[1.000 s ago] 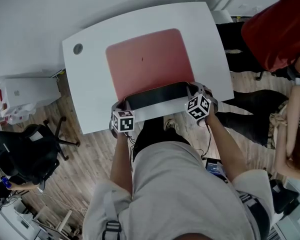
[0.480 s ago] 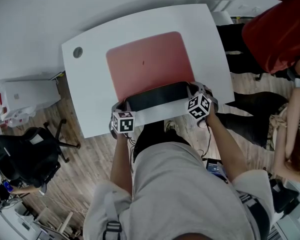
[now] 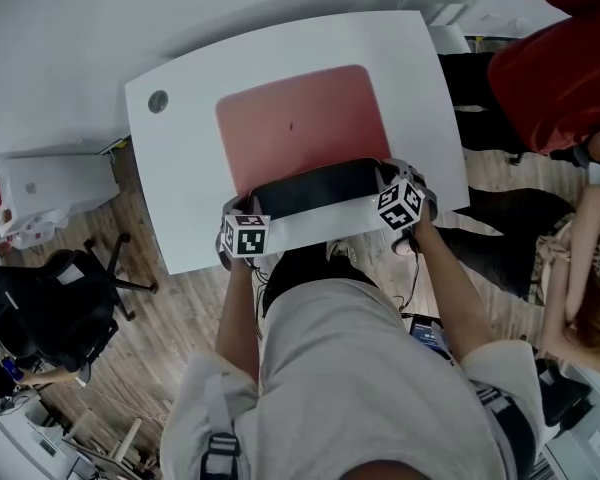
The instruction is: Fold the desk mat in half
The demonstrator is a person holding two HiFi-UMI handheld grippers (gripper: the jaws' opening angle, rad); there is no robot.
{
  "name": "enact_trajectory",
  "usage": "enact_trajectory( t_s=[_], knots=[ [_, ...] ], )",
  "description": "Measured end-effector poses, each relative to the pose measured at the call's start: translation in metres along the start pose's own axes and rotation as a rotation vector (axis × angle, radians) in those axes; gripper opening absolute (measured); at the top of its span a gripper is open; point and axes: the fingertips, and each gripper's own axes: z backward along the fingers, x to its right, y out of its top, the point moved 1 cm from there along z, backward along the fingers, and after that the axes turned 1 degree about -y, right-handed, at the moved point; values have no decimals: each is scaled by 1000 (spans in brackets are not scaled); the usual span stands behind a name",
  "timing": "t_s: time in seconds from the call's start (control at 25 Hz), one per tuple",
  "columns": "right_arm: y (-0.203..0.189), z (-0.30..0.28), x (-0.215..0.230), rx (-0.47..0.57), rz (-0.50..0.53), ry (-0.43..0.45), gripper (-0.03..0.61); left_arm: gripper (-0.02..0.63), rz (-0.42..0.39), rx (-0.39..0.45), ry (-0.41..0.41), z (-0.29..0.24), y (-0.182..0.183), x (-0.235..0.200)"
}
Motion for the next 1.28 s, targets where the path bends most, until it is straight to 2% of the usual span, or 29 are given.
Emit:
enact_trajectory(
  t_s=[0.48,0.92,1.28],
  knots=[
    [7,-9,5,-28,15,-22,55,34,-34,10,-22,-8,9,-8],
    [6,-11,9,-86,27,-65,54,34,-76,-4,-108,-8,12,-5],
    [2,-7,8,-112,52,-71,53,34,-70,-25,-121,-5,11,1]
  ],
)
